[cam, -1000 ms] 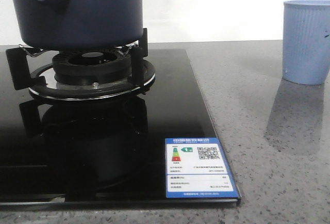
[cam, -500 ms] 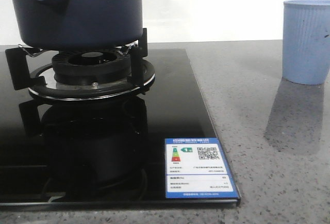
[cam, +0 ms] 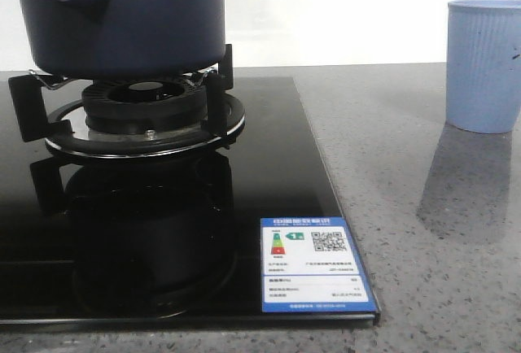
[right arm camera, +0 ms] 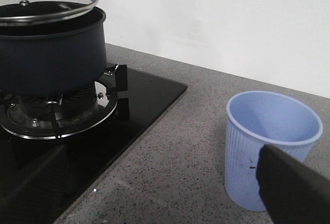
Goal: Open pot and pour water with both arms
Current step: 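Lower the held lid back onto the pot with the left gripper, then open the left gripper and lift it off the lid knob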
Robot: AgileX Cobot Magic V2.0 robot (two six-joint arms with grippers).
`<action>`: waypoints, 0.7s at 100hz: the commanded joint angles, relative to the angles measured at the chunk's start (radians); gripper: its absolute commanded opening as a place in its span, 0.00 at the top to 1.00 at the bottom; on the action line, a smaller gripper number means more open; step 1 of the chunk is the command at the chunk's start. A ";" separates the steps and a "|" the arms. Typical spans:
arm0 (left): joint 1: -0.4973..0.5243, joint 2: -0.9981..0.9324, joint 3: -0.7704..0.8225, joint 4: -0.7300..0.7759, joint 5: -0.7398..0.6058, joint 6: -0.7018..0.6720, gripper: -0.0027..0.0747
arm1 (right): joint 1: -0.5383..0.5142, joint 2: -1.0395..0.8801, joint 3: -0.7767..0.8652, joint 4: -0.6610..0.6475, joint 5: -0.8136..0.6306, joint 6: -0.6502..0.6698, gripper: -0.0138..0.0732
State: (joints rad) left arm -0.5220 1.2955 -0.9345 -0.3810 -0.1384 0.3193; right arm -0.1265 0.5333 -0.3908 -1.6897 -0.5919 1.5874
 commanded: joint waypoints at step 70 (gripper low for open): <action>-0.006 0.008 -0.040 0.000 -0.110 0.001 0.39 | -0.006 -0.001 -0.024 0.033 0.002 0.002 0.07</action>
State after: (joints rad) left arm -0.5220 1.3316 -0.9345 -0.3810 -0.1470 0.3193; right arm -0.1265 0.5333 -0.3908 -1.6897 -0.5937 1.5874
